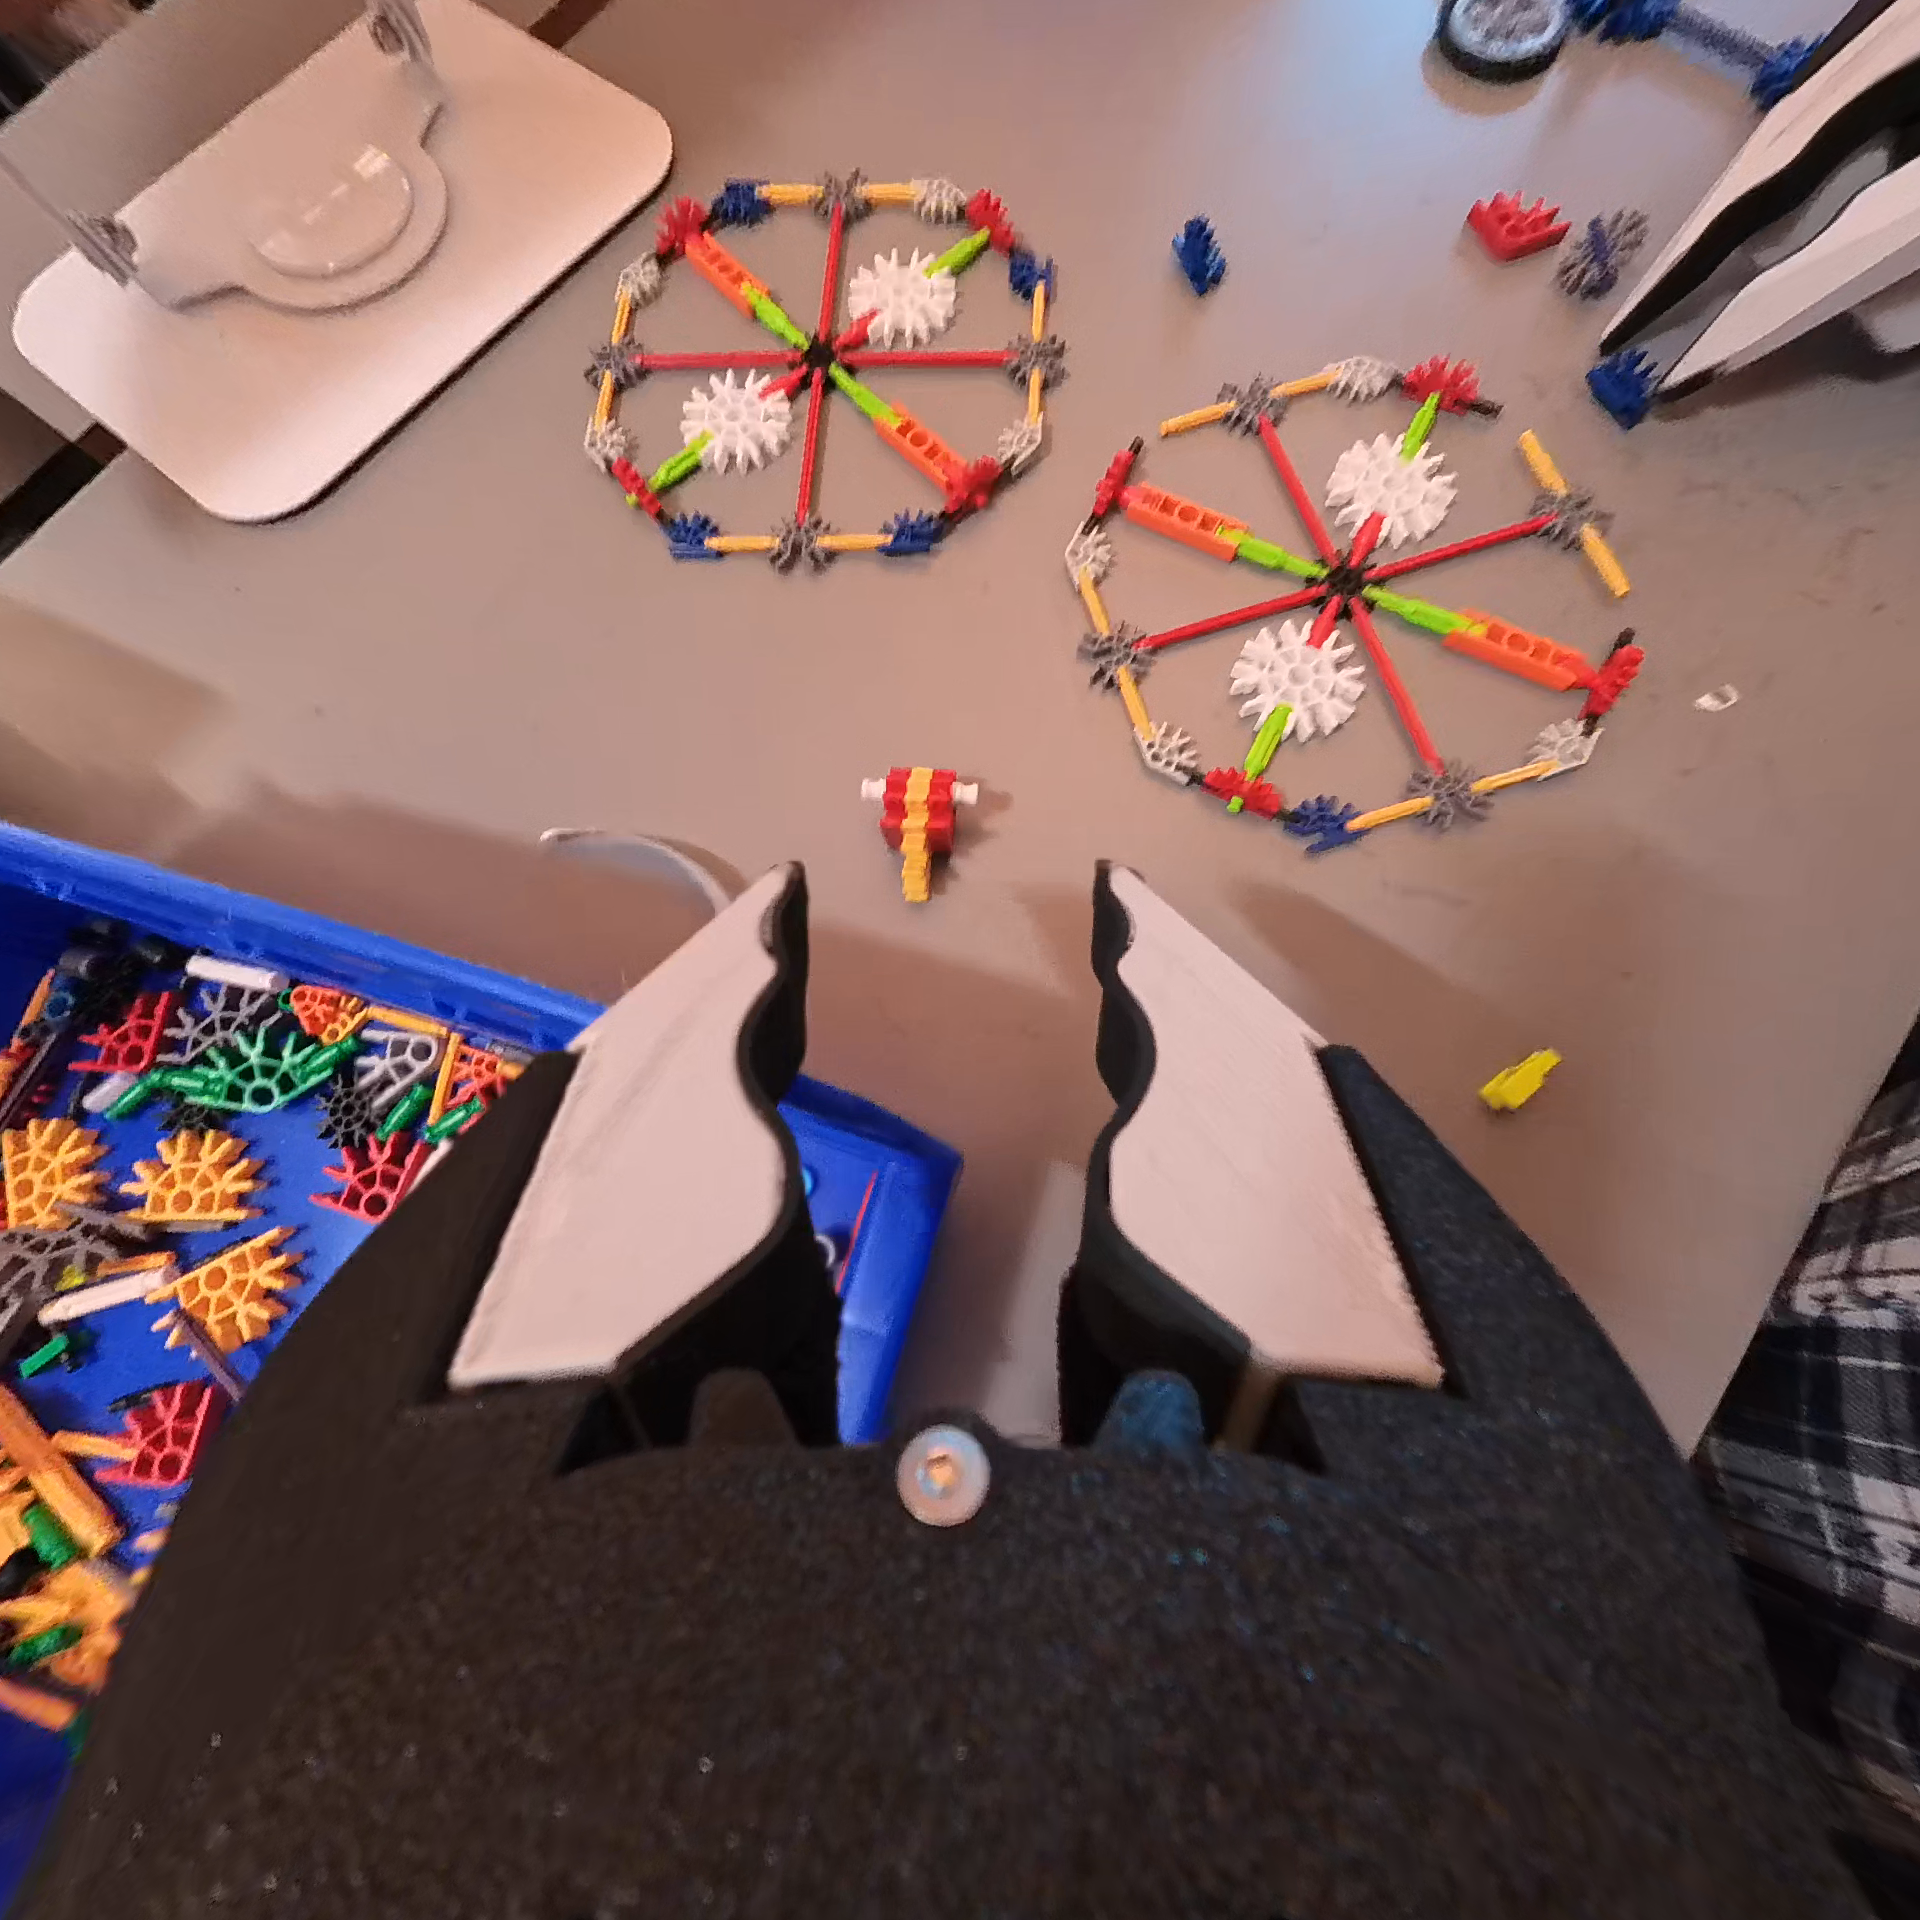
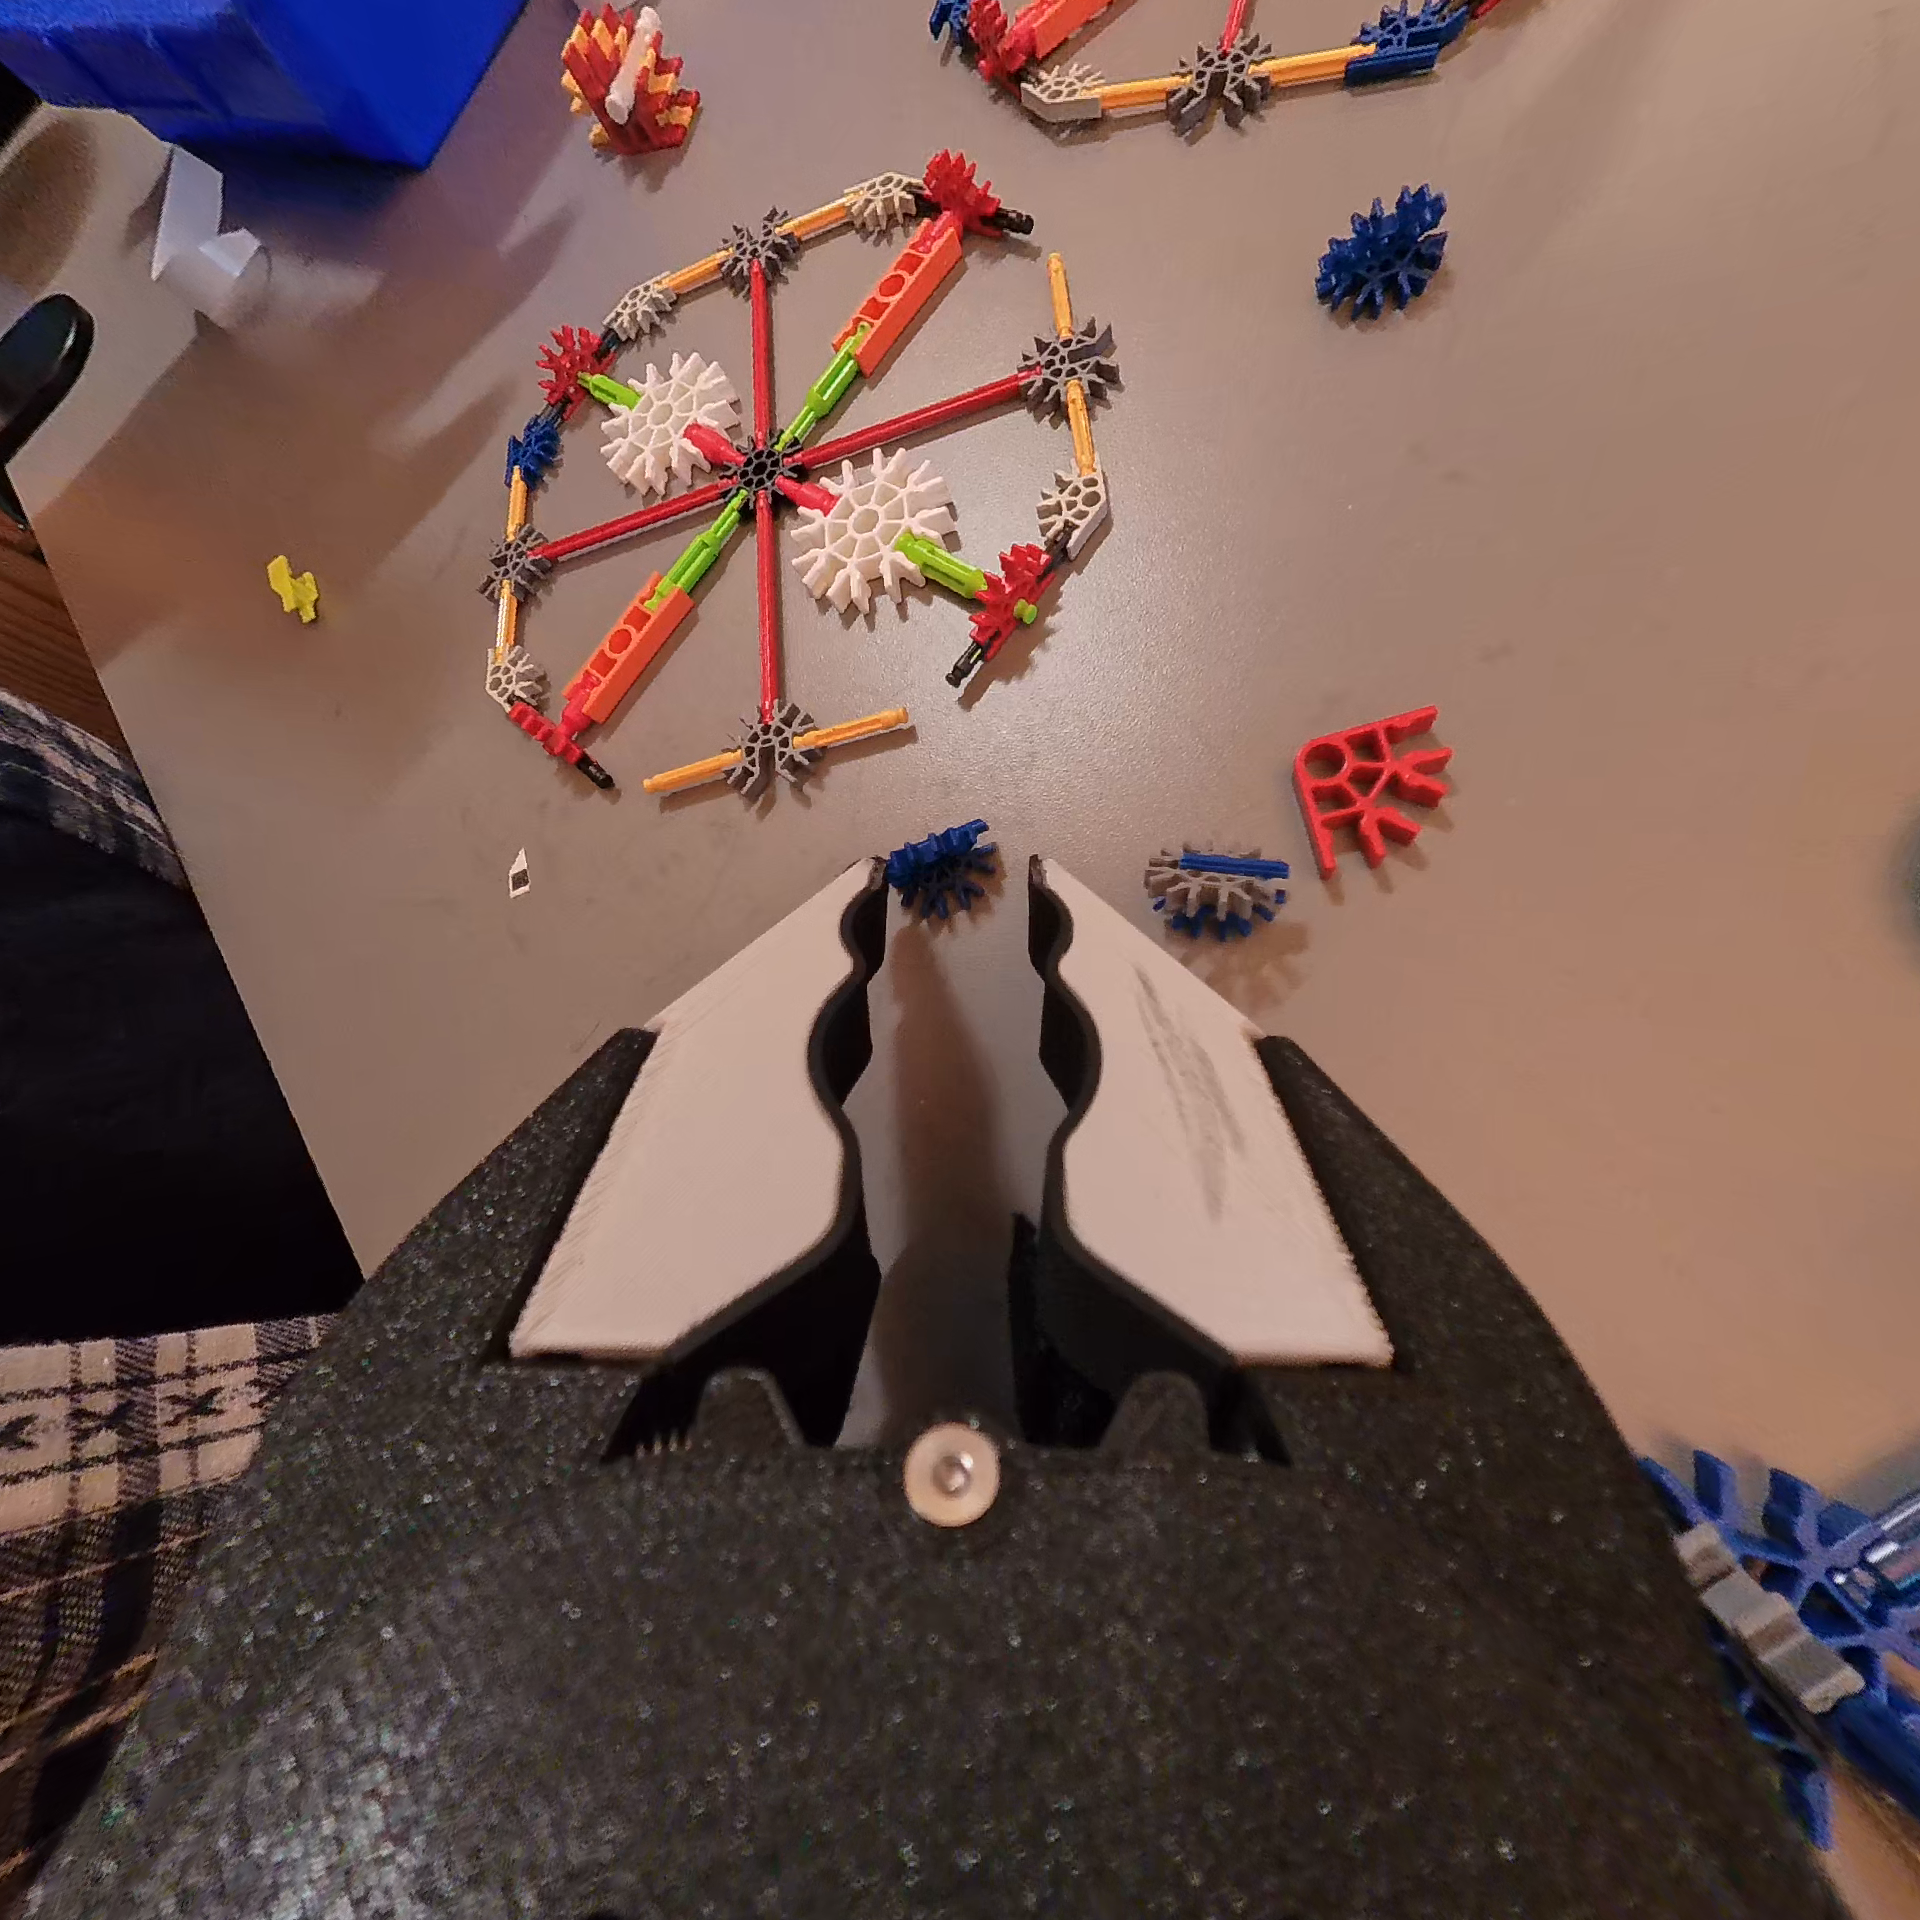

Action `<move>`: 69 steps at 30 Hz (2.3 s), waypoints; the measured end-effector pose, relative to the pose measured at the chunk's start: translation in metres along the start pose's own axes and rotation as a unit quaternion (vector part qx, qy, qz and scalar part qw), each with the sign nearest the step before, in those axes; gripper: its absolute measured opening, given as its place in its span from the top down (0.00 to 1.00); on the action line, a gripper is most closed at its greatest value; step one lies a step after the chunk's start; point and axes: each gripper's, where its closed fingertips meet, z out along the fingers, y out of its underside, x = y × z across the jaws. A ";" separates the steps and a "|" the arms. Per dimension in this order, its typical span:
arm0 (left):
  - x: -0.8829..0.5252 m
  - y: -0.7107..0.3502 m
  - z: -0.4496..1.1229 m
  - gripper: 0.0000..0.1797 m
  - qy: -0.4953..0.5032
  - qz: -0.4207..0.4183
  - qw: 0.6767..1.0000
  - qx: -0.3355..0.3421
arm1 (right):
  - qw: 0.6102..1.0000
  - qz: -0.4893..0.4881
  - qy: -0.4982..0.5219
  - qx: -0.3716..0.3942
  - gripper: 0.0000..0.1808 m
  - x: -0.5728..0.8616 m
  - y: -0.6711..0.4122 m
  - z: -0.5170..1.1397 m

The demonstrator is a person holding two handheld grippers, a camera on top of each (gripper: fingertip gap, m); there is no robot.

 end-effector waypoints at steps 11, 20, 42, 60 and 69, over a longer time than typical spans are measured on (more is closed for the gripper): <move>0.040 -0.104 0.028 0.70 0.063 0.077 0.991 0.092 | 1.000 -0.010 0.007 -0.001 0.87 0.000 0.000 0.001; 0.108 -0.146 0.087 0.69 0.149 0.143 0.975 0.086 | 0.999 -0.030 0.030 -0.002 0.88 0.001 0.001 0.001; 0.119 -0.136 0.103 0.68 0.135 0.150 0.978 0.059 | 0.999 -0.047 0.028 0.000 0.88 -0.003 0.002 0.001; -0.015 -0.063 -0.034 0.68 -0.078 0.056 0.994 0.051 | 1.000 -0.031 0.004 -0.004 0.88 -0.004 0.002 0.001; -0.082 0.001 -0.130 0.68 -0.216 0.006 0.976 0.018 | 1.000 -0.026 0.002 -0.005 0.89 -0.004 0.002 0.002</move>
